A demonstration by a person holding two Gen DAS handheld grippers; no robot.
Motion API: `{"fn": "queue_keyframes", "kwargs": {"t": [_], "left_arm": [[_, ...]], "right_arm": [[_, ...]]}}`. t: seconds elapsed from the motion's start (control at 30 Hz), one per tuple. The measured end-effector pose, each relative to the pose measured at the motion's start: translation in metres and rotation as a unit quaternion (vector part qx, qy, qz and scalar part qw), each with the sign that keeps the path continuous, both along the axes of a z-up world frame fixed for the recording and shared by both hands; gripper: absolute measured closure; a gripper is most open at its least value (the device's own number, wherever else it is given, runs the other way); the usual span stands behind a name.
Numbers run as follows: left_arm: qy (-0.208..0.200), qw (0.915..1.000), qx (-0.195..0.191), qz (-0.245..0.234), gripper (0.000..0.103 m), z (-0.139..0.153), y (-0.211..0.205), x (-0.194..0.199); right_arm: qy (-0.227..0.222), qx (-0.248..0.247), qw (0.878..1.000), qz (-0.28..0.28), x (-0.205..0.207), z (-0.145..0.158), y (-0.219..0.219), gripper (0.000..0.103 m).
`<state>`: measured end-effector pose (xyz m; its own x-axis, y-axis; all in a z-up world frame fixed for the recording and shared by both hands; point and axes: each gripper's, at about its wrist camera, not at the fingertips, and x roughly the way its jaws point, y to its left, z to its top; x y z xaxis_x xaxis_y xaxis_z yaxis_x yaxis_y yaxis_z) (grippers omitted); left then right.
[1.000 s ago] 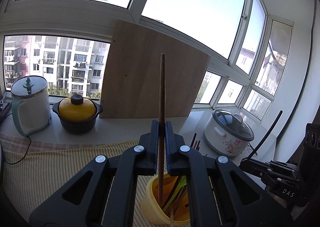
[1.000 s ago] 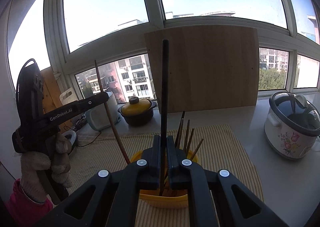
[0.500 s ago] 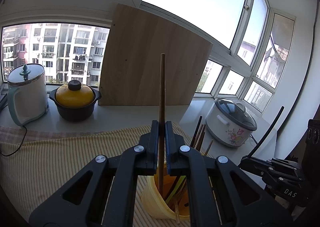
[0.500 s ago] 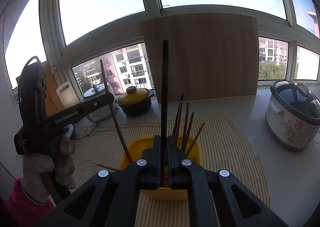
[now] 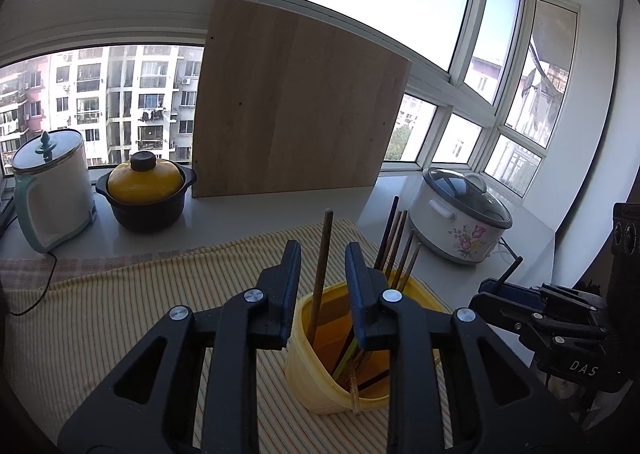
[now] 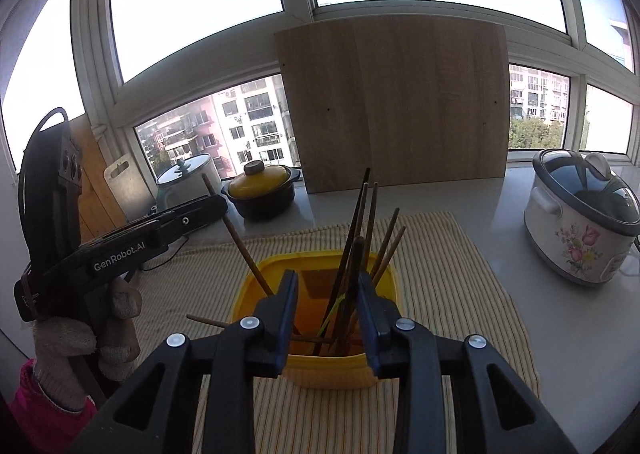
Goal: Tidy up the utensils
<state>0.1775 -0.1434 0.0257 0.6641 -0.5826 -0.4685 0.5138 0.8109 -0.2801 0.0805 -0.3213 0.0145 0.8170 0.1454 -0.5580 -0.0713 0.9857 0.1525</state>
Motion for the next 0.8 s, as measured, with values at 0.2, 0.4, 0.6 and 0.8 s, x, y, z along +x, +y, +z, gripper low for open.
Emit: {"fn": "queue_keyframes", "kwargs": {"t": [0.2,0.4,0.6,0.8], "left_arm": [[-0.009,0.9999,0.001,0.01,0.081,0.005,0.016,-0.018],[-0.024,0.9996,0.0,0.018,0.07,0.012,0.031,-0.04],[-0.044,0.9987,0.016,0.02,0.041,0.018,0.04,-0.07],[-0.065,0.9967,0.034,0.036,0.014,0.026,0.049,-0.099]], "right_arm": [[-0.028,-0.029,0.999,-0.018,-0.013,0.009,0.008,0.04],[-0.039,-0.046,0.998,-0.028,-0.023,0.015,0.015,0.034],[-0.06,-0.053,0.996,-0.046,-0.035,0.023,0.017,0.012],[-0.081,-0.061,0.993,-0.065,-0.046,0.032,0.021,0.0]]}}
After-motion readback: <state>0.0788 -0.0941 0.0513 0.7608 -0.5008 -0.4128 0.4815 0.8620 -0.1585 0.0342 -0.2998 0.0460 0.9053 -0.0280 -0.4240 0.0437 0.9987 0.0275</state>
